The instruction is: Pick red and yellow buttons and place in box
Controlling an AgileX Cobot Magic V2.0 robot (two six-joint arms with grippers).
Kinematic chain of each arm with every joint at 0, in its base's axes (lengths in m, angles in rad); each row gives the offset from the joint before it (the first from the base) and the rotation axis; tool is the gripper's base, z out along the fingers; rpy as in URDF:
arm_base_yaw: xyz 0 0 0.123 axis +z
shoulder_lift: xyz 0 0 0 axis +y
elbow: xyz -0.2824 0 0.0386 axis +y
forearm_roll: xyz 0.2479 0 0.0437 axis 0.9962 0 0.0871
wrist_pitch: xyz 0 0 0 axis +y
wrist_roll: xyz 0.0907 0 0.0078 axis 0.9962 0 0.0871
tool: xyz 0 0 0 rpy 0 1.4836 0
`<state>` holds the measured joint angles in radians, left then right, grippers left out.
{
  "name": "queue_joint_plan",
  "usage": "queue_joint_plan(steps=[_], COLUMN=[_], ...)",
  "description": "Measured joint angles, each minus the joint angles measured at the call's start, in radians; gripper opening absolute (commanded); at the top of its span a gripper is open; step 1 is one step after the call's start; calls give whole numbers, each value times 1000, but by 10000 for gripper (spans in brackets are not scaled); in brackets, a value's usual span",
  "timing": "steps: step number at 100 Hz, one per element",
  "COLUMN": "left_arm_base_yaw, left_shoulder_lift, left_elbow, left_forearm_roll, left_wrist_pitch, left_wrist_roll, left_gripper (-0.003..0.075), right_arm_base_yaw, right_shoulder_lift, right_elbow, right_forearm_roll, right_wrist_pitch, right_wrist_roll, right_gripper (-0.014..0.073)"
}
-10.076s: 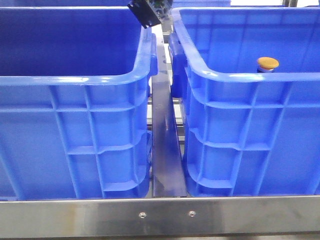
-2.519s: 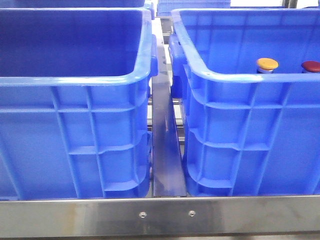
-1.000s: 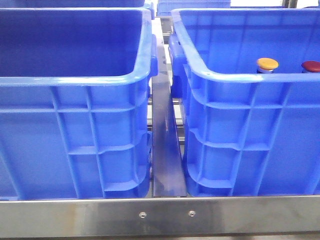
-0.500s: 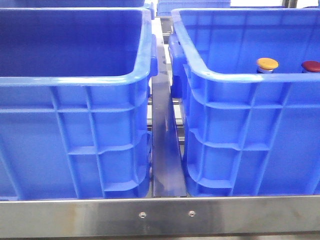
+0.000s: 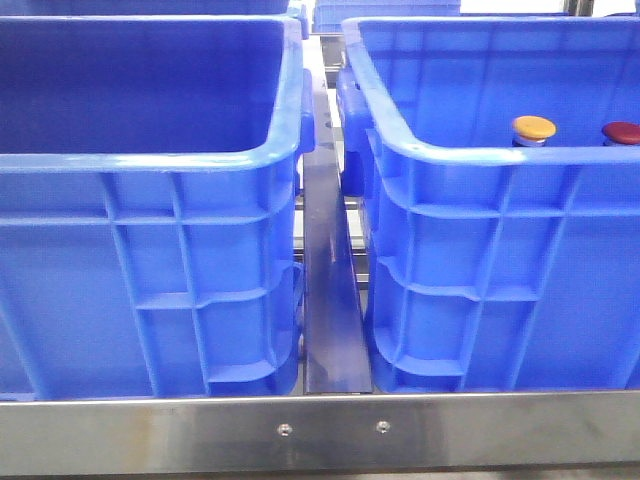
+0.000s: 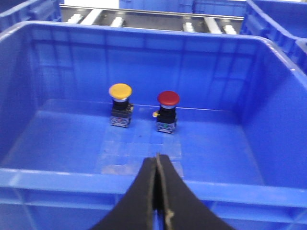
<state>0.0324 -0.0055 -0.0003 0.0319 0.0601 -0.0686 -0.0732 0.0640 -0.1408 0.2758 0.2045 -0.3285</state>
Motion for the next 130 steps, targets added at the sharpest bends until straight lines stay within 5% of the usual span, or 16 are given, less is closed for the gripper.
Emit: queue_joint_plan(steps=[18,37,130], left_arm_base_yaw=[0,0,0], left_shoulder_lift=[0,0,0], left_elbow=[0,0,0], left_forearm_roll=[0,0,0], left_wrist_pitch=[0,0,2], left_wrist_roll=[0,0,0], left_gripper=[-20,-20,-20], right_arm_base_yaw=[117,66,8], right_shoulder_lift=[0,-3,-73], right_elbow=[68,165,169], right_forearm_roll=[-248,-294,-310], right_wrist_pitch=[-160,-263,-247], right_wrist_roll=[224,329,339], right_gripper=[-102,-102,-102])
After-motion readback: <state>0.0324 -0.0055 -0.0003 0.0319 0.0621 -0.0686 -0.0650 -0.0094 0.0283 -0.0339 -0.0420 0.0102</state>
